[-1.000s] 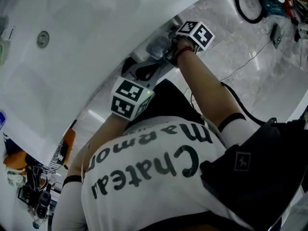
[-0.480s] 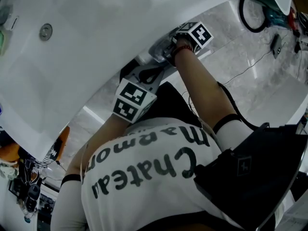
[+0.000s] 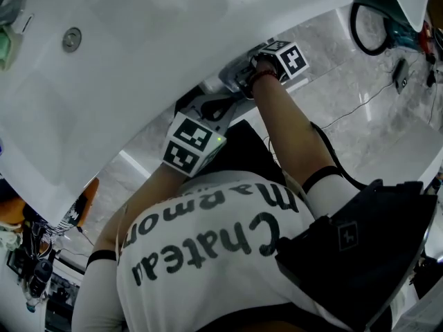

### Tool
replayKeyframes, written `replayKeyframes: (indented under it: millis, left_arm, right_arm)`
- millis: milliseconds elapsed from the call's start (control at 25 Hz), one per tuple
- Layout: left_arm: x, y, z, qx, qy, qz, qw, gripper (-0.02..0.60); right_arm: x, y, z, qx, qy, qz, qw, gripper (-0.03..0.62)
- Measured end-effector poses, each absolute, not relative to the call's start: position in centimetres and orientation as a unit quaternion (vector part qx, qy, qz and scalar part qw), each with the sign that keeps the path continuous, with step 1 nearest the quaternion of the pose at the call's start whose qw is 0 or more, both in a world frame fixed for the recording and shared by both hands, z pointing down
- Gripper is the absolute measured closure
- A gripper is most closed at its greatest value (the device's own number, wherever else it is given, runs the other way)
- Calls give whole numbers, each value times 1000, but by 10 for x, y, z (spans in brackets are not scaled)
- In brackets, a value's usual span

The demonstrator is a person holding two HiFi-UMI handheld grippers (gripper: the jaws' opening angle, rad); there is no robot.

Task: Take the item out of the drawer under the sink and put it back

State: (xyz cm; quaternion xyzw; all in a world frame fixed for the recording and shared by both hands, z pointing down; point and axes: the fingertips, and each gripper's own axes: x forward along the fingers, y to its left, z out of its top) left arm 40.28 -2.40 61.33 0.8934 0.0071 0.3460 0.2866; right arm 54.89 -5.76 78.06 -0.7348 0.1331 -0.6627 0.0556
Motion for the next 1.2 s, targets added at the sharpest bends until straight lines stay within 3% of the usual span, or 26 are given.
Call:
replayKeyframes:
  millis: [440,880,960,1200]
  left_arm:
    - [398,-8,608,895,-1,343,285,577]
    - [396,13,592,909,-12,312,277,577]
    - [396,18,586,913,-15,302,272,577]
    - [393,23,576,922,-51,274,269,577]
  right_arm:
    - [539,-78,744,-755,269,-597,28,427]
    - [531,-85,689,-759,396,-509,89,437]
    - [530,-86,674,-759,422,-487,93,497]
    - [543,-88,654,-765,467,-439,57,502]
